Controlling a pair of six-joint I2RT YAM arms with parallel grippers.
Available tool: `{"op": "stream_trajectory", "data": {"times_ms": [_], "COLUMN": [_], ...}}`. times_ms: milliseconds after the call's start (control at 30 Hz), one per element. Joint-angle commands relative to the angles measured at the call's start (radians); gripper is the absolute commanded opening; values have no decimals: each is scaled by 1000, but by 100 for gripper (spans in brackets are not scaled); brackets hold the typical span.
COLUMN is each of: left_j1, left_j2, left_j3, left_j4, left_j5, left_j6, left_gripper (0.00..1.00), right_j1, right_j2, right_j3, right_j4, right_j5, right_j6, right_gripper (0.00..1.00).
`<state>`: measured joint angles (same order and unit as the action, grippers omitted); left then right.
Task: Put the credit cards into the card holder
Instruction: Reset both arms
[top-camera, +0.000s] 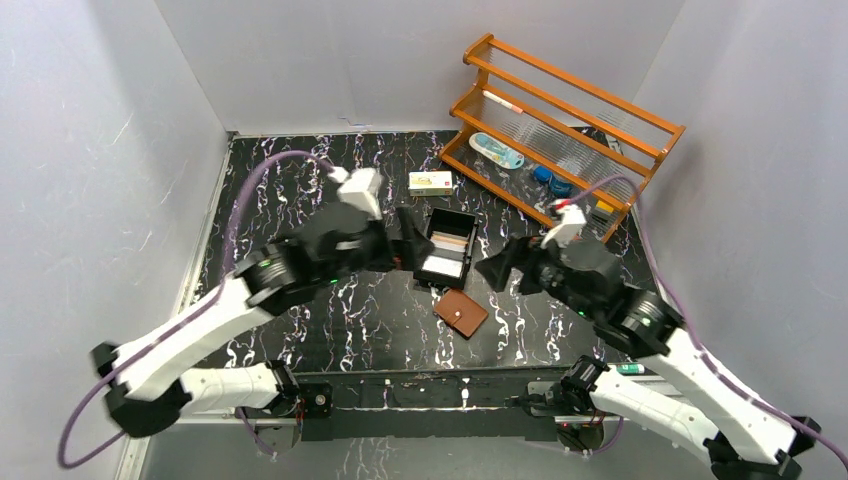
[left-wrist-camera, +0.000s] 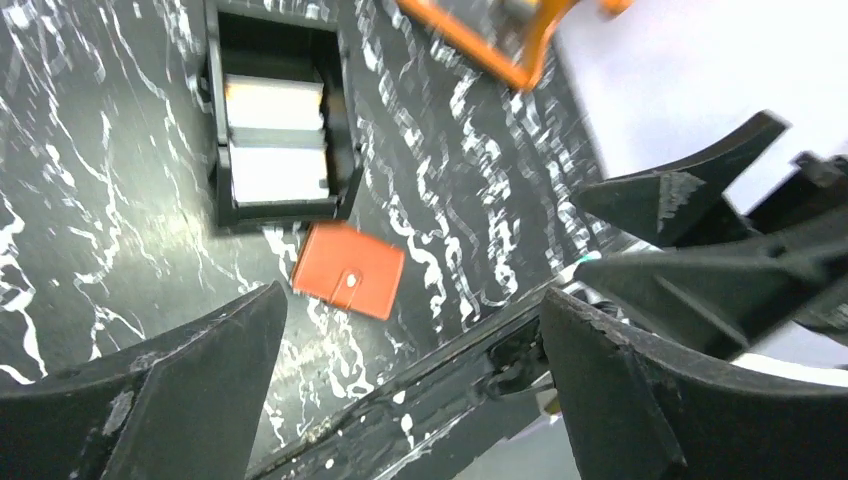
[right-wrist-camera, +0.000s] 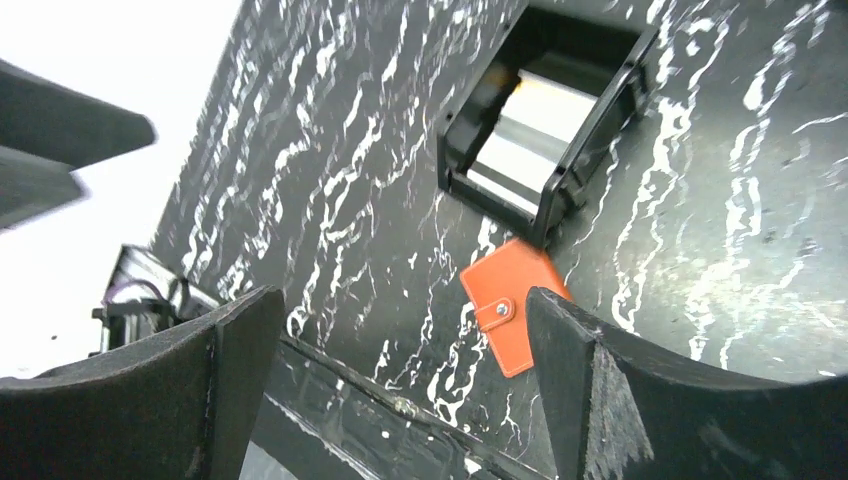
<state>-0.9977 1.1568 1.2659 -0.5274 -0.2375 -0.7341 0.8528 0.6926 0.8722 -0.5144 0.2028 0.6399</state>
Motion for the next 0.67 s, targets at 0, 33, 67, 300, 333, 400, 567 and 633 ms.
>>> {"op": "stream_trajectory", "data": {"times_ms": [0, 33, 67, 300, 333, 400, 567, 633], "left_j1": [-2, -2, -2, -3, -2, -2, -3, -3], "left_j2": [-189, -227, -259, -386, -390, -395, -386, -380], "left_j3": [4, -3, -10, -72, -74, -81, -81, -75], "left_j4": [-97, -97, -99, -113, -116, -118, -117, -117], "left_j5": [-96, -97, -98, -115, -116, -115, -118, -121], "left_j6": [53, 58, 60, 57, 55, 53, 56, 60], "left_gripper": [99, 99, 99, 99, 99, 99, 99, 99], "right_j1": [-1, -2, -1, -1, -2, -2, -1, -2], "right_j2": [-114, -137, -161, -229, -228, -223, -201, -195], "right_j3": [108, 119, 128, 159, 165, 173, 192, 195], "right_j4": [-180, -189, -197, -211, -213, -220, -227, -229], "right_j5": [152, 163, 175, 199, 201, 209, 202, 208], "right_j6": [-3, -2, 5, 27, 26, 27, 27, 31], "right_gripper": [98, 98, 98, 98, 98, 98, 98, 98]}}
